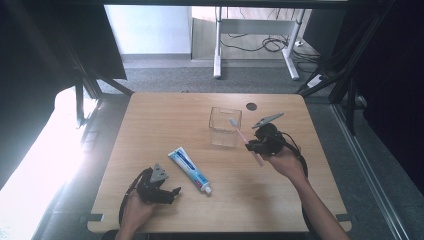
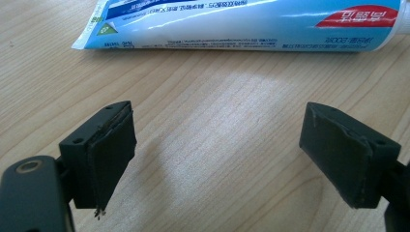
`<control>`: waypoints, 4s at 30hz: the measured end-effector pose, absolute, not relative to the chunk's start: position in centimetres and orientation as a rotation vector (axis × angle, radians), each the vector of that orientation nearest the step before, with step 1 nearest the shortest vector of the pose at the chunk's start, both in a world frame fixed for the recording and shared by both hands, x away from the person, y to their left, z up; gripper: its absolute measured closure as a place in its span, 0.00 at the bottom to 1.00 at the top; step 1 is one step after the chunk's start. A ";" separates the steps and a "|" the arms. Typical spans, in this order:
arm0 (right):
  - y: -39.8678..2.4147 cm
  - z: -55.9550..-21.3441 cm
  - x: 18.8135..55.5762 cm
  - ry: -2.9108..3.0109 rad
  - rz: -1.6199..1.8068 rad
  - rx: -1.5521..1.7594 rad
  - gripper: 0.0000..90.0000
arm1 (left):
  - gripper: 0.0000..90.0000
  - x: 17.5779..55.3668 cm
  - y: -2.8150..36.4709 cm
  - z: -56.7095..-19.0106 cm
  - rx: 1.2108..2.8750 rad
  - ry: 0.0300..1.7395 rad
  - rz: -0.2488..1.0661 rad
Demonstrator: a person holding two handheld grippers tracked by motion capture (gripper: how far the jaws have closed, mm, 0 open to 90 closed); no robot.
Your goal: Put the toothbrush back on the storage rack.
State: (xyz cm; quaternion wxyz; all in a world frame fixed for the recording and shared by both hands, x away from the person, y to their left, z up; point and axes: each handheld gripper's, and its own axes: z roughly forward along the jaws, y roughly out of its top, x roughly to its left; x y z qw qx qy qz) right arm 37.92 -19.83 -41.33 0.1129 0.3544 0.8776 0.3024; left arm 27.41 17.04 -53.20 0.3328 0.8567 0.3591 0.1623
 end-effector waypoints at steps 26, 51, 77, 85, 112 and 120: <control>-17.7 -40.4 40.7 2.519 1.065 1.050 0.88 | 0.15 27.5 17.0 -53.3 2.240 0.937 0.414; -15.0 -39.7 43.9 2.440 1.224 1.060 0.88 | 0.15 27.5 17.1 -53.2 2.235 0.935 0.413; -14.4 -39.9 47.6 2.320 1.257 1.065 0.88 | 0.15 27.5 17.1 -53.2 2.231 0.930 0.405; -14.2 -41.1 48.1 2.340 1.208 1.045 0.88 | 0.15 27.5 17.0 -53.3 2.233 0.932 0.403; -13.6 -44.5 49.3 2.446 1.029 1.045 0.88 | 0.15 27.6 17.1 -53.3 2.236 0.929 0.396; -13.5 -44.8 49.5 2.480 1.003 1.042 0.88 | 0.15 27.6 17.1 -53.4 2.238 0.930 0.394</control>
